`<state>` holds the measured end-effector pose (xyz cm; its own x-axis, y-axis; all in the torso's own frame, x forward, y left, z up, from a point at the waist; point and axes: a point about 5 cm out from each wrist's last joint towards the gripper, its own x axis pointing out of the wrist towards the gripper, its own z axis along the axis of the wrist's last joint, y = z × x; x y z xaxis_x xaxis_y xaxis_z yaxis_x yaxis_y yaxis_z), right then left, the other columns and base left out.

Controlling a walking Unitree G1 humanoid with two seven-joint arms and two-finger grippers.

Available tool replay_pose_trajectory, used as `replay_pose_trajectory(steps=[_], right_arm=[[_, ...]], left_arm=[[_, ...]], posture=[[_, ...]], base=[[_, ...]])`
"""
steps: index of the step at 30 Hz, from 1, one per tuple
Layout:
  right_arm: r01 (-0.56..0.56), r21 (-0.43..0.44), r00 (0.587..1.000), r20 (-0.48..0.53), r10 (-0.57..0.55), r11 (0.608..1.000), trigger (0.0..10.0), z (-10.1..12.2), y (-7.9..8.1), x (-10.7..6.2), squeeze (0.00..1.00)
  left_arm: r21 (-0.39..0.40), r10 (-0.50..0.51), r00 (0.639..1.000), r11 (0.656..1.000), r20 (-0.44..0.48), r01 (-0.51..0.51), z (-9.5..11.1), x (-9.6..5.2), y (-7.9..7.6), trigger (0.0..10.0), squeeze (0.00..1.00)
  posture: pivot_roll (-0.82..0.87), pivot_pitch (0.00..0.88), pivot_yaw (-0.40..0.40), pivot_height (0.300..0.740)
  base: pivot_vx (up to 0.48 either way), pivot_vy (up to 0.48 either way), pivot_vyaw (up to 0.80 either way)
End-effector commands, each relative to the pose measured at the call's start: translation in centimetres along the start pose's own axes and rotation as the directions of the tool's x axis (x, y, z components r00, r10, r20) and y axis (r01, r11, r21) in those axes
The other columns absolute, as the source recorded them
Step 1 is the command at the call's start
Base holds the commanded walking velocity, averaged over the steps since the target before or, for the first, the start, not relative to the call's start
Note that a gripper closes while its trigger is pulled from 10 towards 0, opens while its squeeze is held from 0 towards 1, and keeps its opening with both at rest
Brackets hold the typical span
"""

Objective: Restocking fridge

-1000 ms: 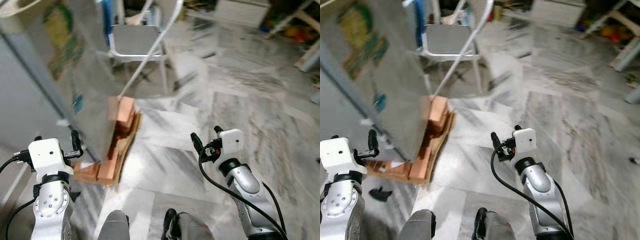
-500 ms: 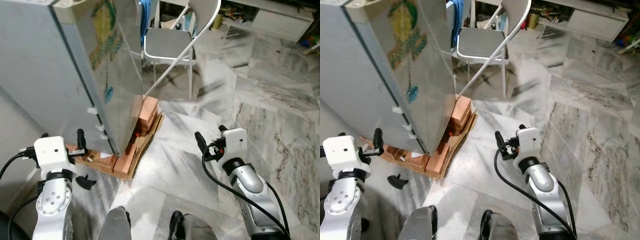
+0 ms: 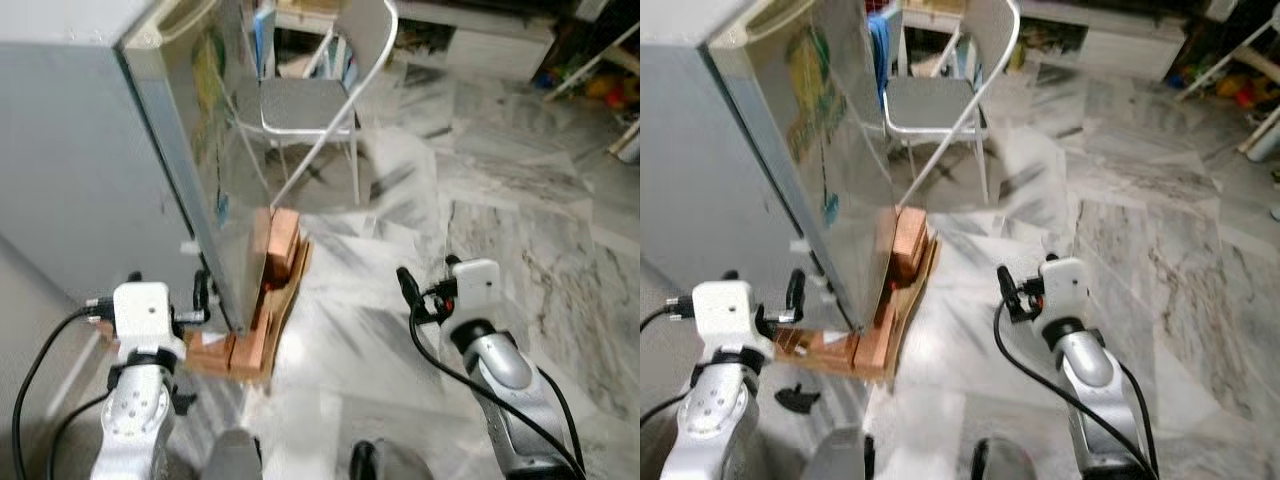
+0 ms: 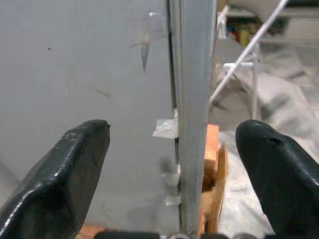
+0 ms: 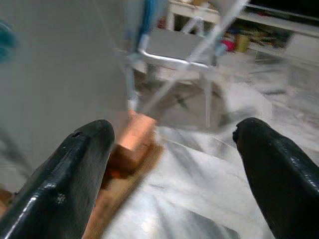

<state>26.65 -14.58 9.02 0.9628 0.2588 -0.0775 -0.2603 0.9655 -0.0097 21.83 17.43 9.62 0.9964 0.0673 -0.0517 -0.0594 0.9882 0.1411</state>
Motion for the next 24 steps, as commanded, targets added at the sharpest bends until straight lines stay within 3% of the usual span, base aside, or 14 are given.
replay_pose_trajectory(steps=[1, 6, 14, 19, 24], right_arm=[[0.035, -0.020, 0.999, 0.006, -0.035, 0.999, 10.0, 0.1, -1.0, 0.0, 0.00], [0.034, -0.029, 0.999, 0.011, -0.033, 0.999, 10.0, 0.2, -0.7, 0.8, 0.00], [0.031, -0.014, 0.999, 0.014, -0.031, 0.999, 10.0, 0.1, -0.4, 0.9, 0.00], [0.021, -0.015, 1.000, 0.009, -0.021, 1.000, 10.0, -0.2, -0.2, 0.9, 0.00], [0.024, -0.011, 0.999, -0.040, -0.024, 1.000, 10.0, -1.1, -0.8, -1.0, 0.00]], left_arm=[[0.017, -0.022, 1.000, 1.000, 0.007, 0.022, 0.0, 0.0, -0.7, 10.0, 0.00], [-0.013, -0.008, 1.000, 1.000, 0.019, 0.008, 0.2, 0.1, -0.5, 10.0, 0.00], [-0.030, -0.046, 0.998, 0.998, 0.044, 0.048, 0.8, 0.1, -0.8, 10.0, 0.00], [-0.044, -0.062, 0.996, 0.997, 0.067, 0.065, 1.2, 1.0, -1.4, 10.0, 0.00], [-0.058, -0.025, 0.996, 0.998, 0.080, 0.029, 1.8, 3.2, -1.1, 10.0, 0.00]], posture=[[0.16, 0.085, -0.072, 0.740], [0.17, 0.071, -0.064, 0.740], [0.17, 0.083, -0.066, 0.740], [0.17, 0.098, -0.070, 0.740], [0.12, 0.120, -0.066, 0.740]], base=[[0.000, 0.000, 0.00], [0.000, 0.000, 0.00], [0.000, 0.000, -0.80], [0.000, 0.000, -0.72], [0.000, 0.000, 0.00]])
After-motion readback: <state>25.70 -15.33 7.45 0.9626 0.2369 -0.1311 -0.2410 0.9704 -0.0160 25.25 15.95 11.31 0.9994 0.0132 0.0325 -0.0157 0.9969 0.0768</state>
